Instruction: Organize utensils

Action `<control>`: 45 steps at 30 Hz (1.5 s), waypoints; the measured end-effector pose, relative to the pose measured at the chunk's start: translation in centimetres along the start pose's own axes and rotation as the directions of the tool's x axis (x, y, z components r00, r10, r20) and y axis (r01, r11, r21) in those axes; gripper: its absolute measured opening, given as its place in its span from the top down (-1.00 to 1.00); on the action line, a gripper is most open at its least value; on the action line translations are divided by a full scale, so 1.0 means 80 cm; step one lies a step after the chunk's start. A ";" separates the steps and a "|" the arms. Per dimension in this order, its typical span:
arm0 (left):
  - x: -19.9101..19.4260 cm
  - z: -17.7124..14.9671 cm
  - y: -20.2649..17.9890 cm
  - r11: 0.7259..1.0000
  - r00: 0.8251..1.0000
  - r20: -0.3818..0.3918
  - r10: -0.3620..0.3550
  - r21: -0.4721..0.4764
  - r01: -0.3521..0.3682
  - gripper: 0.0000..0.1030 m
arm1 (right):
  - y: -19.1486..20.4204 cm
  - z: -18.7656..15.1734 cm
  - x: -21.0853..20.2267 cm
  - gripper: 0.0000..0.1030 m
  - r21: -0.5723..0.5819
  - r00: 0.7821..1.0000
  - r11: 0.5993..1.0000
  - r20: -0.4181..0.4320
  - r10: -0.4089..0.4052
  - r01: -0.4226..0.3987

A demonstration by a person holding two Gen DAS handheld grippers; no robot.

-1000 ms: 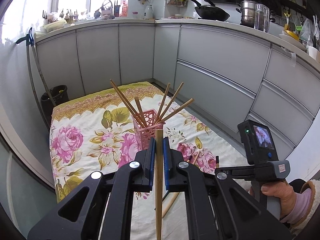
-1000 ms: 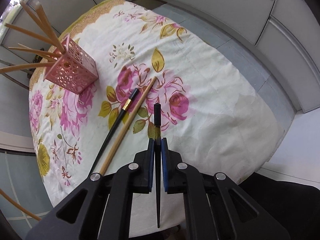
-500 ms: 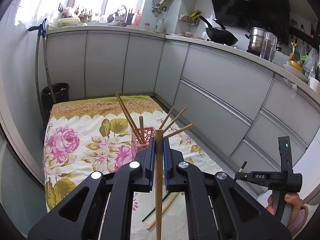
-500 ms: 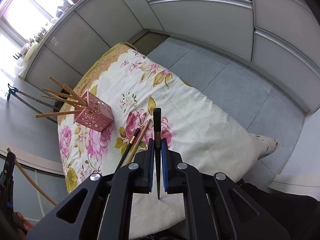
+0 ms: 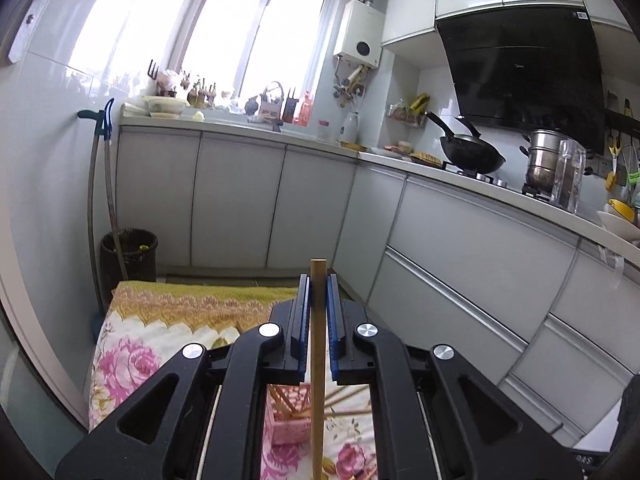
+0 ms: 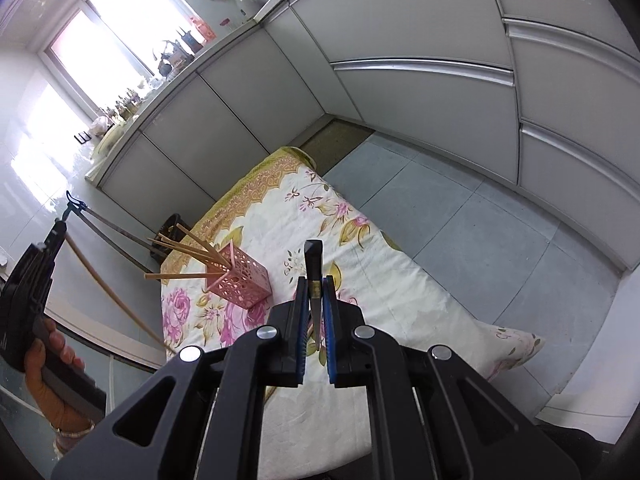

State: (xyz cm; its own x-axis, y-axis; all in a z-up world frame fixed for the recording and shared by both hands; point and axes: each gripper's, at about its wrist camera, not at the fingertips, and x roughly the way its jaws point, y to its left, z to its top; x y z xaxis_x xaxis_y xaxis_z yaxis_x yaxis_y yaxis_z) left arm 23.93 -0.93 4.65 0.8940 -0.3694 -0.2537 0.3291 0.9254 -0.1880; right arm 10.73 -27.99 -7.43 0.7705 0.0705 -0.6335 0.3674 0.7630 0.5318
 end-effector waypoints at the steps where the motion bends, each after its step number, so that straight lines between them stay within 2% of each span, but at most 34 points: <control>1: 0.008 0.006 -0.002 1.000 1.000 0.019 0.004 -0.011 -0.004 0.86 | 0.000 0.002 0.000 0.86 -0.004 1.000 1.000 0.002 0.001 -0.001; 5: 0.043 0.013 -0.011 0.996 0.990 0.109 0.089 -0.008 -0.088 0.86 | -0.001 0.010 0.002 0.86 -0.009 1.000 1.000 0.003 0.008 -0.008; 9: 0.078 -0.002 -0.011 0.983 0.965 0.187 0.184 -0.014 -0.185 0.86 | -0.001 0.018 0.011 0.86 -0.019 1.000 1.000 -0.002 0.013 -0.013; 12: 0.104 -0.017 -0.008 0.976 0.956 0.197 0.218 -0.033 -0.215 0.86 | 0.000 0.023 0.019 0.86 -0.029 1.000 0.999 -0.005 0.015 -0.015; 16: 0.130 -0.040 -0.009 0.969 0.950 0.197 0.244 -0.012 -0.246 0.85 | 0.001 0.030 0.031 0.86 -0.037 1.000 0.999 -0.007 0.018 -0.019; 17: 0.133 -0.048 -0.009 0.969 0.950 0.195 0.244 -0.007 -0.248 0.84 | 0.002 0.032 0.033 0.86 -0.038 1.000 0.999 -0.009 0.021 -0.021; 20: 0.141 -0.063 -0.007 0.975 0.967 0.126 0.221 -0.002 -0.222 0.79 | 0.007 0.035 0.037 0.86 -0.041 1.000 0.999 -0.012 0.025 -0.026; 22: 0.136 -0.066 -0.006 0.977 0.971 0.114 0.209 0.012 -0.212 0.79 | 0.011 0.036 0.038 0.86 -0.039 0.999 0.999 -0.020 0.034 -0.035; 25: 0.113 -0.057 -0.004 0.981 0.974 0.132 0.186 0.022 -0.190 0.79 | 0.023 0.036 0.032 0.86 -0.057 0.999 0.998 -0.011 0.041 -0.042; 31: 0.048 -0.013 -0.004 0.990 0.968 0.219 0.127 0.035 -0.137 0.79 | 0.047 0.041 0.013 0.86 -0.079 0.997 0.994 0.011 0.076 -0.075; 36: -0.001 0.006 -0.004 0.998 0.977 0.209 0.045 0.042 -0.055 0.79 | 0.063 0.039 -0.002 0.86 -0.105 0.995 0.991 0.031 0.091 -0.087; 41: -0.034 0.017 0.004 0.999 0.989 0.144 -0.019 0.046 0.013 0.36 | 0.061 0.034 0.003 0.86 -0.099 0.995 0.991 0.014 0.094 -0.092; 42: -0.039 0.019 0.009 0.999 0.991 0.133 -0.024 0.038 0.019 0.17 | 0.058 0.033 0.005 0.86 -0.092 0.995 0.991 0.007 0.095 -0.094; 44: -0.055 0.019 0.024 1.000 0.990 0.139 0.000 0.001 0.000 -0.44 | 0.053 0.034 0.010 0.86 -0.081 0.996 0.993 0.002 0.091 -0.091; 45: -0.064 0.018 0.034 1.000 0.988 0.152 0.012 -0.024 -0.009 -0.53 | 0.050 0.034 0.012 0.86 -0.074 0.996 0.993 -0.002 0.091 -0.091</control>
State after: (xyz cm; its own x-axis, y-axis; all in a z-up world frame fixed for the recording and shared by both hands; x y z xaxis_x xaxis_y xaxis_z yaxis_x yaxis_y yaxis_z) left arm 20.70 3.59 6.84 0.9338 -0.3410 -0.1086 0.3140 0.9262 -0.2085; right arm 14.33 -26.64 -4.39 0.7995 0.1412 -0.5838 0.2562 0.7989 0.5442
